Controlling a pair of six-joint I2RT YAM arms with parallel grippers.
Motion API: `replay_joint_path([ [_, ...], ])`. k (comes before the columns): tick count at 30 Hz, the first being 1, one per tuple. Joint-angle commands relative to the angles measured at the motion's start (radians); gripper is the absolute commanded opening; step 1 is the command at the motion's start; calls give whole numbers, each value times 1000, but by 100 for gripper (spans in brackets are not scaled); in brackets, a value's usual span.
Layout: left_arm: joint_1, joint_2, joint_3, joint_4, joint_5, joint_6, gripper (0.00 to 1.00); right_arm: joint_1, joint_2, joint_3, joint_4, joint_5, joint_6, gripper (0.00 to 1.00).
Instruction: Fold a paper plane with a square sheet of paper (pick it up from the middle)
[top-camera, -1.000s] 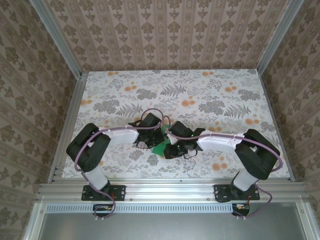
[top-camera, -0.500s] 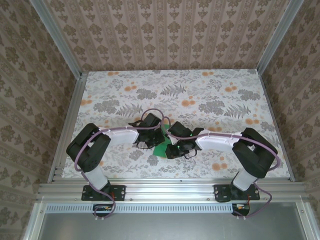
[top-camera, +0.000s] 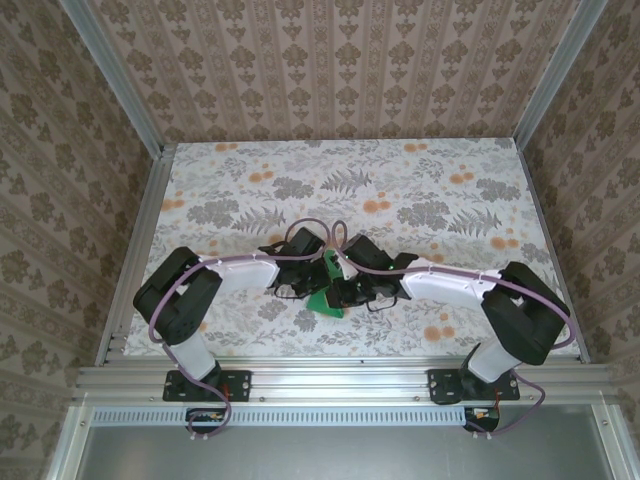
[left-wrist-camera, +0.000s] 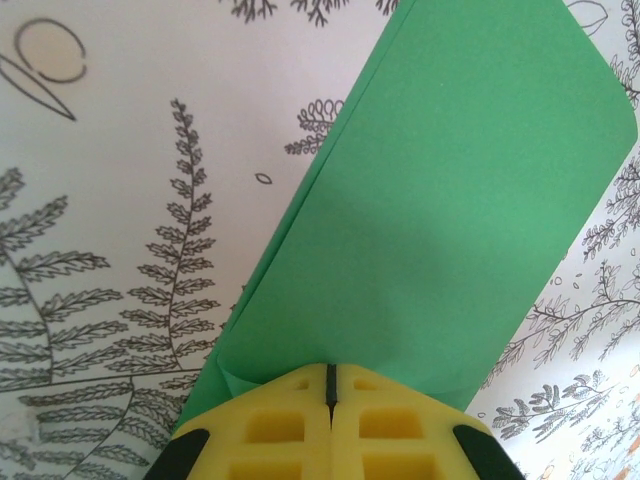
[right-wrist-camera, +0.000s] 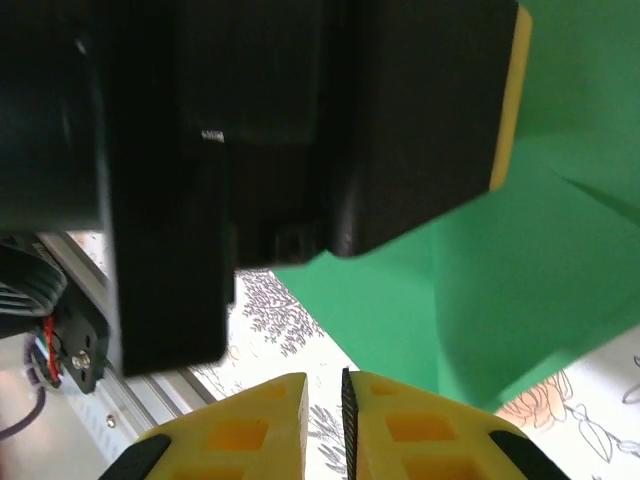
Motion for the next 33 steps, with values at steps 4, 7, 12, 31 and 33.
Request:
replay_joint_path([
  [4,-14,28,-14,-115,-5,25,0,-15,66,14,-8,-18,33,18],
  [7,-14,32,-13,-114,-5,27,0,-25,101,17,-28,-10,18,18],
  [12,-14,30,-11,-118,-6,29,0,-33,132,-9,-43,-4,1,17],
  [31,-14,44,-20,-122,-11,29,0,-45,117,-31,-70,-11,-28,17],
  [33,-15,43,-19,-122,-12,30,0,-44,85,-20,-78,-26,-38,17],
])
